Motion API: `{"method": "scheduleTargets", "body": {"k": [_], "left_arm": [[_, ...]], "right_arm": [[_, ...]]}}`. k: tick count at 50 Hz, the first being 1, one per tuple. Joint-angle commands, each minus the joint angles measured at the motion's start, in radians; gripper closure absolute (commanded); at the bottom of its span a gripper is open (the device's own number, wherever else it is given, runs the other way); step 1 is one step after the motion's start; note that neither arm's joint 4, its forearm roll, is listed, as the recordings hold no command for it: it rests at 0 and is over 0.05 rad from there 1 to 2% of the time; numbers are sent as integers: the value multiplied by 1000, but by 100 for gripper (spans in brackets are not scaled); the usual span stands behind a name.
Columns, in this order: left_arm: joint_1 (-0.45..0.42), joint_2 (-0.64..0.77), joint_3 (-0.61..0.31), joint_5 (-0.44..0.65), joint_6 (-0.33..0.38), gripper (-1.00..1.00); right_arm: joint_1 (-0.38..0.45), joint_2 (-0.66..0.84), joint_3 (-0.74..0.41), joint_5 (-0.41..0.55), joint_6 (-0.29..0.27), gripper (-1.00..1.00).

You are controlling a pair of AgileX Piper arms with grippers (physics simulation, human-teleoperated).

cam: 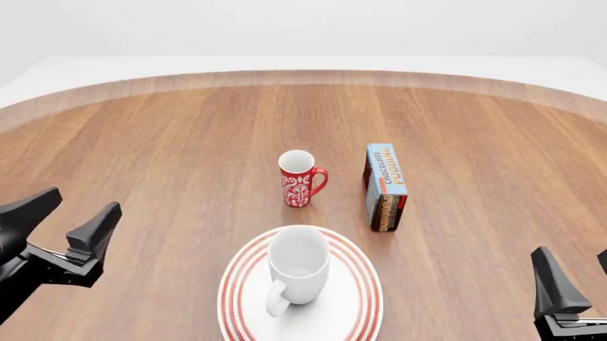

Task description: Pick up the white mug and put it on the plate, and put the chocolate pudding to the right of the plate.

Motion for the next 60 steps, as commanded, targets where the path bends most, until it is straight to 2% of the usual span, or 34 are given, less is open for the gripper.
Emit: {"method": "scheduleTargets", "body": {"k": [1,8,11,12,18,24,31,41,47,60], "left_arm": [[86,-39,59,-61,-10,-100],[175,-82,109,-101,-20,-100],[183,-81,116,-109,-18,-100],[229,-103,140,-129,-21,-100],[303,-153,198,-136,-26,-100],[330,-164,248,-160,-30,-100],[394,-248,292,-143,-53,-100],[451,-337,297,-102,-61,-100],[489,-439,295,-30,-64,-100],[499,-473,293,-28,-65,-100]], "right_arm": [[0,0,0,2,2,-100],[-1,0,0,2,3,-100],[0,0,0,2,2,-100],[0,0,0,2,2,-100],[0,0,-1,1,1,-100],[-1,0,-1,1,0,-100],[0,0,-1,0,1,-100],[1,0,0,-1,0,-100],[2,0,0,-2,-1,-100],[2,0,0,-6,-7,-100]]}}
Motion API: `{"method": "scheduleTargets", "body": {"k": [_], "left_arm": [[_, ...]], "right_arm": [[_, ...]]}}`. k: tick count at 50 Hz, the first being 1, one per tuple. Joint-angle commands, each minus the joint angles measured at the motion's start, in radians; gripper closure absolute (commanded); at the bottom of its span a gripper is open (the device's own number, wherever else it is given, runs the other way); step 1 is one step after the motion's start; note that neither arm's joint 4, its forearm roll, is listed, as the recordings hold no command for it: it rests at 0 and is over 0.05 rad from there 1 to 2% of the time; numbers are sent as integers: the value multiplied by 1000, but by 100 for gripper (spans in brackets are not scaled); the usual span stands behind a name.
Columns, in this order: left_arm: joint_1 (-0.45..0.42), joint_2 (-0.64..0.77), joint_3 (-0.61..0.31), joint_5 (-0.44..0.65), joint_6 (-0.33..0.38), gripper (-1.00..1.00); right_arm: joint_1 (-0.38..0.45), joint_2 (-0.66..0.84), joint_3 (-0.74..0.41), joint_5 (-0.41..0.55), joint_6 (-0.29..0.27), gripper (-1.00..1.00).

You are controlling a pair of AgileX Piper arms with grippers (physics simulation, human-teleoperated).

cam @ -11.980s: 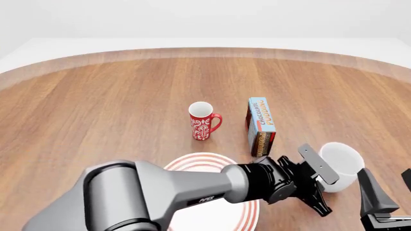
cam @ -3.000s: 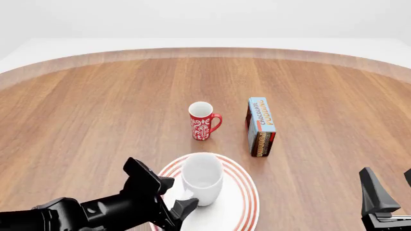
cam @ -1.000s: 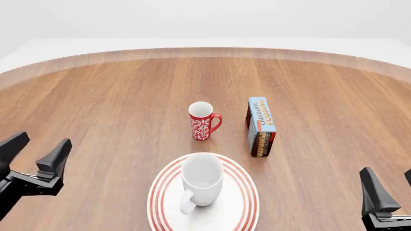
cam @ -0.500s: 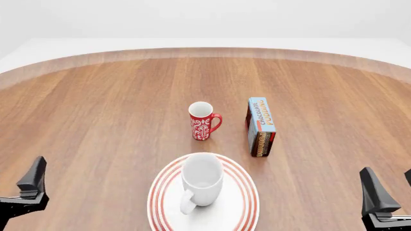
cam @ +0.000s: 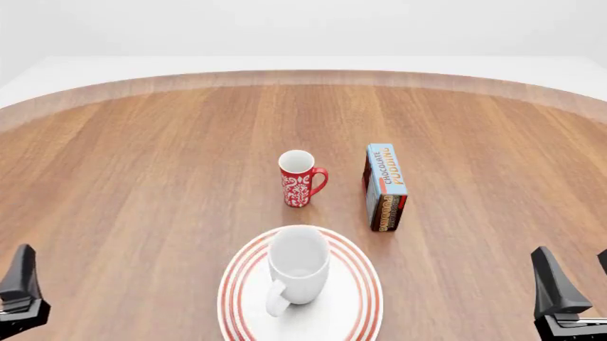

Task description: Pick up the white mug and put it on the plate, and put the chocolate pudding to the right of the plate.

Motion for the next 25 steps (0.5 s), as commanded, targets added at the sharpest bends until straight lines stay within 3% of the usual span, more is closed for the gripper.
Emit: {"method": "scheduleTargets", "body": {"k": [1,25], "left_arm": [[19,-47,4,16,-1,-100],[15,-47,5,10,-6,-100]], "right_arm": [[0,0,0,-3,-5,-100],[-9,0,-16,20,-26,-100]]}}
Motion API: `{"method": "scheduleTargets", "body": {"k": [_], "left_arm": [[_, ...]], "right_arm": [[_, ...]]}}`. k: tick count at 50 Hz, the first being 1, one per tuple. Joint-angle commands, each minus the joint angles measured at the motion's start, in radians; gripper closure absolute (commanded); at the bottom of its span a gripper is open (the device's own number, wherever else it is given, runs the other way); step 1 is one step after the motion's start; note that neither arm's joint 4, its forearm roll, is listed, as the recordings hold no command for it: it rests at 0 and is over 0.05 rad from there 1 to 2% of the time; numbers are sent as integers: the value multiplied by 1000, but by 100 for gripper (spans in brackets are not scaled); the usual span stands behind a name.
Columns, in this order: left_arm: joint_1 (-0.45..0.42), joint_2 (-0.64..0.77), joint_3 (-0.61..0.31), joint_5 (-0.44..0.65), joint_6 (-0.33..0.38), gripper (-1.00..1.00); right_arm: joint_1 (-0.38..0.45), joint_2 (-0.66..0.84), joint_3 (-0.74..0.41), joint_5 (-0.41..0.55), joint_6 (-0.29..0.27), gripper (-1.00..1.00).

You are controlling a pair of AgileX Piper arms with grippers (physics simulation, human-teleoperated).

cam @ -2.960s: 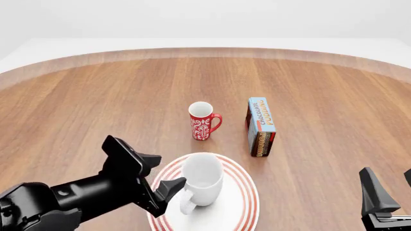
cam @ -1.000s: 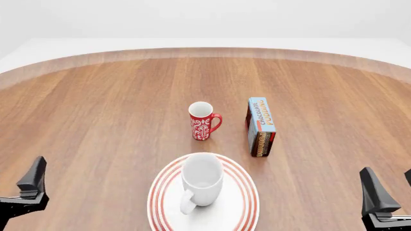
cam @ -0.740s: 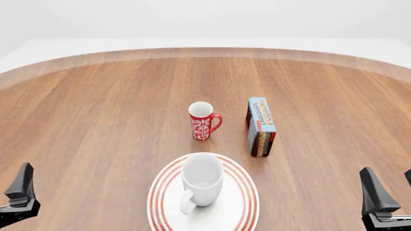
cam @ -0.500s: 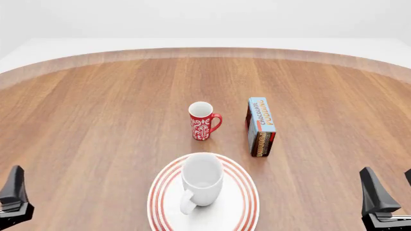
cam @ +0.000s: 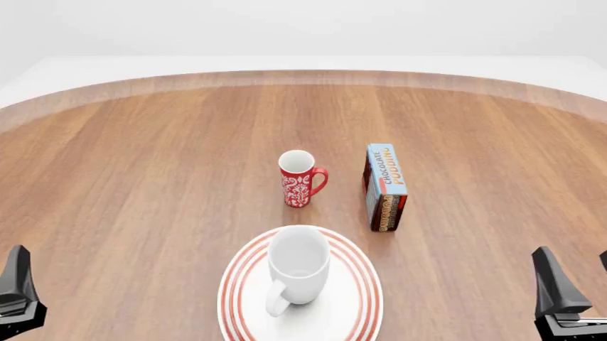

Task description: Pick up the white mug and put it on the plate, and put the chocolate pudding to the right of the plate.

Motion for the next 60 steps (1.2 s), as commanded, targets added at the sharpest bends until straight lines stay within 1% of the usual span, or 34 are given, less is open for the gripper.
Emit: {"method": "scheduleTargets", "body": {"k": [1,9,13,15,28,31,37,40,41,46,54,56,58,60], "left_arm": [[3,-4,0,-1,-4,-100],[1,-4,0,-1,-4,-100],[1,-4,-1,-2,-7,-100],[1,-4,-1,-3,-8,-100],[-3,-4,0,-7,-13,-100],[-5,-4,0,-9,-16,-100],[-6,-4,-2,-10,-18,-100],[-6,-4,0,-12,-19,-100],[-5,-4,-2,-12,-19,-100],[-3,-4,0,-15,-19,-100],[-4,-4,0,-14,-19,-100],[-2,-4,-2,-15,-18,-100],[-3,-4,-2,-14,-16,-100],[-4,-4,-2,-15,-15,-100]], "right_arm": [[0,2,-19,15,-14,-100],[20,1,-37,25,-31,-100],[38,1,-61,35,-44,-100],[60,1,-83,44,-54,-100],[120,13,-123,49,-80,-100],[142,29,-127,31,-88,-100],[186,104,-147,-34,-97,-100],[189,113,-150,-42,-98,-100],[201,121,-160,-54,-107,-100],[222,169,-174,-91,-115,-100],[252,243,-209,-132,-115,-100],[244,251,-218,-141,-133,-100],[246,284,-233,-148,-126,-100],[246,302,-247,-152,-130,-100]]}}
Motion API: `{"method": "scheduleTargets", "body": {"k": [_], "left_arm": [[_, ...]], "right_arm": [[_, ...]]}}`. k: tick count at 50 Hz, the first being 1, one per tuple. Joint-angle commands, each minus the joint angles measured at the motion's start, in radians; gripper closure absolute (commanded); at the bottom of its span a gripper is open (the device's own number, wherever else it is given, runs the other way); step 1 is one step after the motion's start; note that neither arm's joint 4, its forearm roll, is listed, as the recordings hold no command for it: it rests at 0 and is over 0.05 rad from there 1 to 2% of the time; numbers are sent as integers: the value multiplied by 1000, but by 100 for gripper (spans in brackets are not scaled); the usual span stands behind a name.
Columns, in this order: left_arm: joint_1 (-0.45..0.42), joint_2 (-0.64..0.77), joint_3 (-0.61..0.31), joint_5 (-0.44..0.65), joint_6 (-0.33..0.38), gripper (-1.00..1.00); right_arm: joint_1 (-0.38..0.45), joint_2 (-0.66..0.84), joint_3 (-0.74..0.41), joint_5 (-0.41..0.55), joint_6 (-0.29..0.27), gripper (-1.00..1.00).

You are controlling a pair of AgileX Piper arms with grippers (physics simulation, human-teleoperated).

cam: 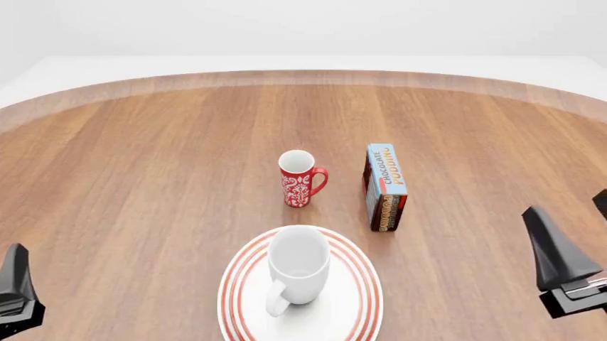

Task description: Pick up the white mug and put it on the plate, and put the chocolate pudding to the right of the plate.

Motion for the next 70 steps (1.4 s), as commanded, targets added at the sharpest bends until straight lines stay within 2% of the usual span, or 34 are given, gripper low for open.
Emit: {"method": "scheduleTargets", "body": {"k": [1,15,23,53,70], "left_arm": [[0,0,0,-2,1,-100],[0,0,-2,0,-1,-100],[0,0,0,-3,-3,-100],[1,0,0,-7,-7,-100],[-1,0,0,-7,-10,-100]], "right_arm": [[24,104,-61,-48,-18,-100],[44,166,-95,-68,-43,-100],[65,270,-123,-99,-50,-100],[138,454,-231,-126,-95,-100],[153,556,-294,-132,-108,-100]]}}
